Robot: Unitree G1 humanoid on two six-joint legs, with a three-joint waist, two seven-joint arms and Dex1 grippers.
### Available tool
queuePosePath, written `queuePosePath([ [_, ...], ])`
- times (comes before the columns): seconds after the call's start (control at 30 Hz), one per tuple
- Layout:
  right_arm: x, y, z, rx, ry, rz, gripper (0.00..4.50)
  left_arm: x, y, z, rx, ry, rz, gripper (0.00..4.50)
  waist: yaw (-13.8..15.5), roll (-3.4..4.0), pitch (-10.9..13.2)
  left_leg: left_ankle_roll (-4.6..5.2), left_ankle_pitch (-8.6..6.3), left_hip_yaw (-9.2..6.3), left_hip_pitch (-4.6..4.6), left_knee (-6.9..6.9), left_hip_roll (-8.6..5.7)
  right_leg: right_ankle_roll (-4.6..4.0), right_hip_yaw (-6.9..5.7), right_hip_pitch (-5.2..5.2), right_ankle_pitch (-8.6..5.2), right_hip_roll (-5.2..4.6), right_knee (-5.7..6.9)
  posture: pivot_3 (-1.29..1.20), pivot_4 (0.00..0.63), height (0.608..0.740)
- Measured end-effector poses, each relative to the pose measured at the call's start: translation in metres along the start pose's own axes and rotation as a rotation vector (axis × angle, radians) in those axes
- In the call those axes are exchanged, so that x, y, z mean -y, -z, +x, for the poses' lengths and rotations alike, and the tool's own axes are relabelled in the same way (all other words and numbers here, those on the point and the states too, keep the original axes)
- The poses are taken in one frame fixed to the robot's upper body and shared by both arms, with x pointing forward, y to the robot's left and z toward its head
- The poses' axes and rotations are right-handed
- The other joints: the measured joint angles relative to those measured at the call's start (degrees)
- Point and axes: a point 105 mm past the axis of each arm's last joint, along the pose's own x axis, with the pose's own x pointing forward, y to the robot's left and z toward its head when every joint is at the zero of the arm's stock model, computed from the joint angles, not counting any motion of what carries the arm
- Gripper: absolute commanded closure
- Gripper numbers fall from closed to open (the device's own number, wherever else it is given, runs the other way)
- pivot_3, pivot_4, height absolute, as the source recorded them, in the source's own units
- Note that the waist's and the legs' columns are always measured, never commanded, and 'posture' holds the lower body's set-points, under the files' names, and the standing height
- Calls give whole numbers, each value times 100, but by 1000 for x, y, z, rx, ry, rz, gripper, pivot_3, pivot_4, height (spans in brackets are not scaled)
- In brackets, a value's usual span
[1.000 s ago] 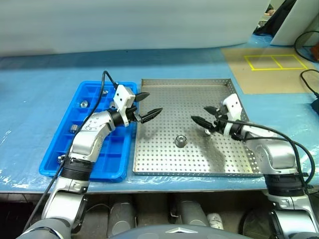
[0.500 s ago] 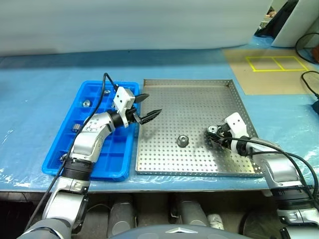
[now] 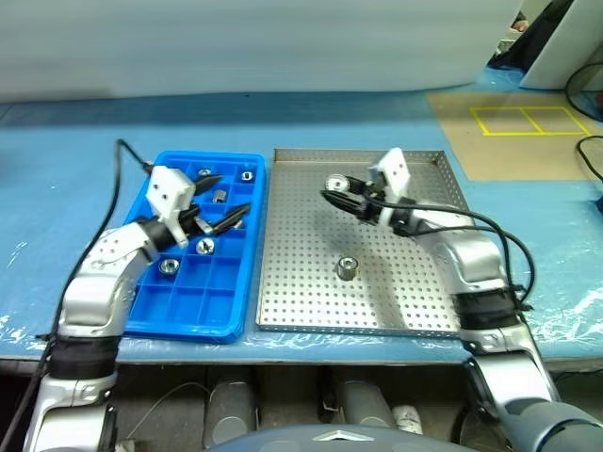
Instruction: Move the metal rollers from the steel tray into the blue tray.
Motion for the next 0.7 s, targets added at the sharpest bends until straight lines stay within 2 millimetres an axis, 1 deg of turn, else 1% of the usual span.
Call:
queuePosePath([
  [0.07, -20, -3, 21, 3, -133, 9, 2740, -8, 1, -20, -21, -86, 13, 125, 61, -2, 1, -17, -10, 0, -2, 0, 0, 0, 0, -1, 0, -1, 1, 186, 150, 740],
  [0.13, -39, -5, 36, 4, -254, 6, 2740, -20, 0, -39, -40, -179, 28, 125, 188, -5, 4, -21, -8, -3, -2, 1, 1, 0, -3, -2, 0, -1, 4, 231, 150, 740],
  [0.2, -54, -9, 48, 11, -350, -6, 2740, -30, -4, -57, -53, -256, 52, 125, 309, -8, 5, -24, -8, -4, -1, 1, 1, 0, -3, -1, 0, -2, 6, 259, 150, 740],
  [0.3, -74, -13, 59, 20, -470, -31, 2740, -40, -14, -76, -57, -329, 86, 125, 553, -9, 7, -26, -8, -6, -1, 1, -2, 0, -3, 1, 0, -4, 7, 308, 150, 740],
  [0.4, -96, -9, 64, 8, -590, -59, 2740, -44, -15, -93, -82, -381, 102, 125, 679, -12, 7, -26, -8, -6, 1, 1, -3, 1, -2, 1, -1, -6, 9, 335, 150, 740],
  [0.47, -107, -2, 65, -20, -653, -73, 2740, -45, -16, -99, -90, -402, 108, 125, 744, -12, 8, -28, -7, -7, 1, 0, -2, 1, -2, 0, -1, -6, 13, 352, 150, 740],
  [0.57, -120, 11, 63, -85, -744, -151, 2740, -40, -15, -103, -103, -403, 112, 125, 815, -13, 8, -34, -4, -12, 6, 0, -2, 3, -2, 1, -2, -6, 17, 354, 150, 740],
  [0.63, -125, 21, 65, -110, -765, -163, 2740, -39, -13, -104, -112, -402, 106, 125, 821, -14, 9, -41, 0, -15, 6, -1, -2, 11, -2, -1, -6, -6, 22, 346, 150, 740],
  [0.7, -126, 26, 67, -123, -760, -173, 2740, -38, -11, -105, -116, -403, 105, 125, 818, -14, 9, -45, 3, -17, 8, -2, -1, 16, -2, -2, -9, -5, 26, 343, 150, 740],
])
